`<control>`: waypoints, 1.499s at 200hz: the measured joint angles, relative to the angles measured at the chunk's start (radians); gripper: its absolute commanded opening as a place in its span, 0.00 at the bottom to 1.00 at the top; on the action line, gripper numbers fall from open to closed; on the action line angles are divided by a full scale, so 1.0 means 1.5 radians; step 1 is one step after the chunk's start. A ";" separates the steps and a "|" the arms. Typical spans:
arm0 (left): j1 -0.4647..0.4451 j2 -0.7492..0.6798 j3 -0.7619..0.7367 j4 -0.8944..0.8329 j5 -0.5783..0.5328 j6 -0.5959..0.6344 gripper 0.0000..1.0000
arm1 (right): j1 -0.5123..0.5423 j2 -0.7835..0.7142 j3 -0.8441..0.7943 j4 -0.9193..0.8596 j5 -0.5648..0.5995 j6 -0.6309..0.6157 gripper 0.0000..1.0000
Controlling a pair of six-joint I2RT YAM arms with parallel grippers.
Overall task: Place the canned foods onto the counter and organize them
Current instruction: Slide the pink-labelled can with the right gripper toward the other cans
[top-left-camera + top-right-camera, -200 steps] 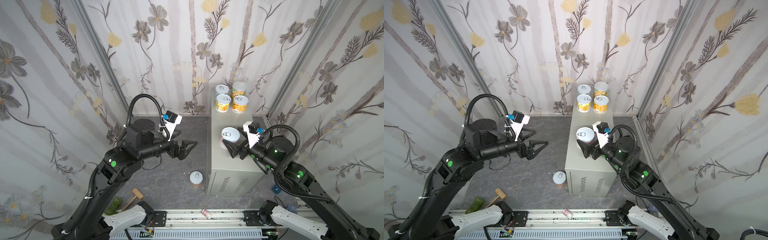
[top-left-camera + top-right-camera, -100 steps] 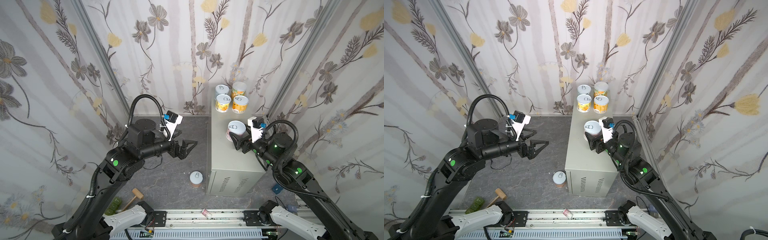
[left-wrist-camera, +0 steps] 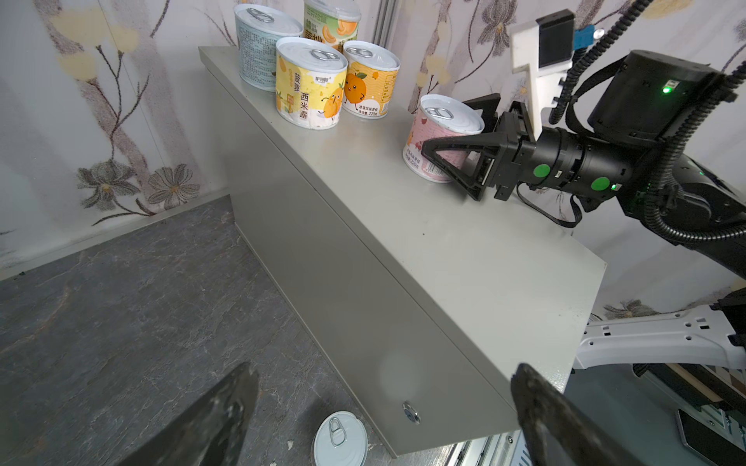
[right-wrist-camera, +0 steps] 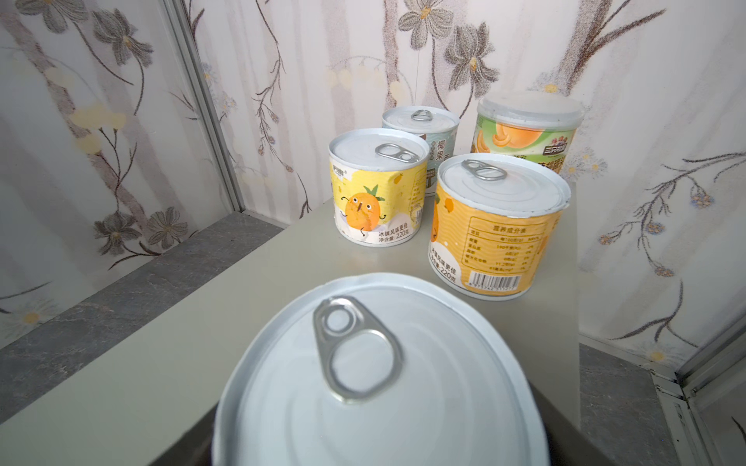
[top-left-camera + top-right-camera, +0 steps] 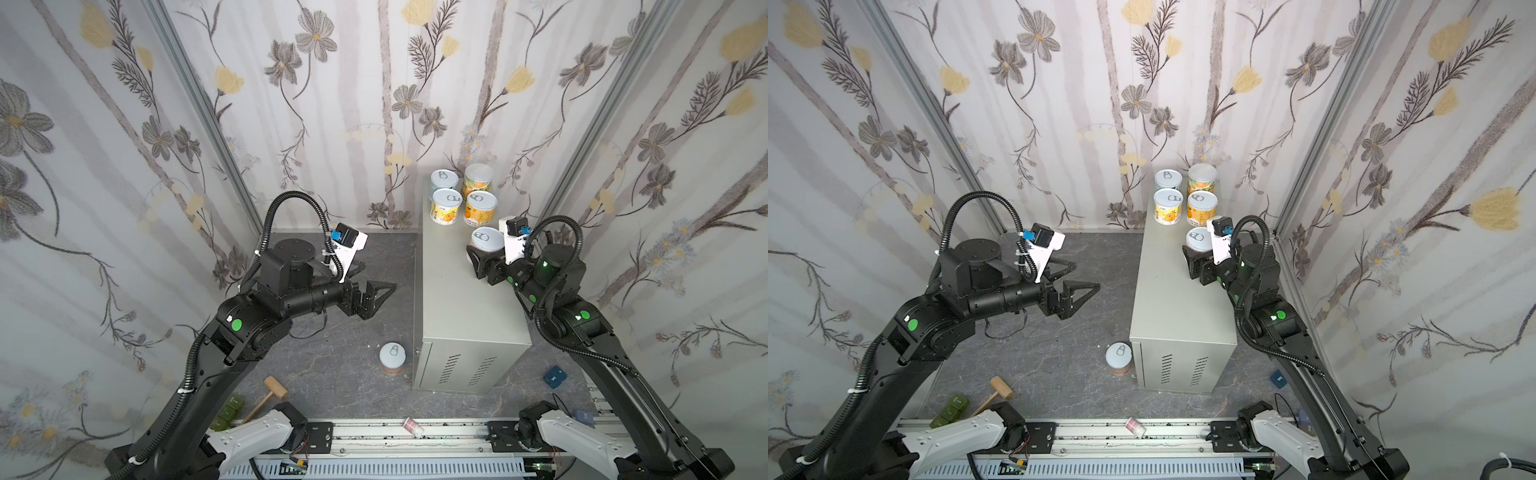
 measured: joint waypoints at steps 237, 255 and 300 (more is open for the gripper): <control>0.009 0.026 0.008 0.019 0.018 -0.005 1.00 | -0.040 -0.041 -0.069 0.071 -0.027 0.014 0.96; 0.009 0.027 0.011 0.021 0.018 -0.007 1.00 | -0.040 -0.037 -0.072 0.079 -0.027 0.016 0.93; 0.009 0.026 0.012 0.020 0.018 -0.017 1.00 | -0.040 -0.024 -0.073 0.102 -0.007 0.026 0.86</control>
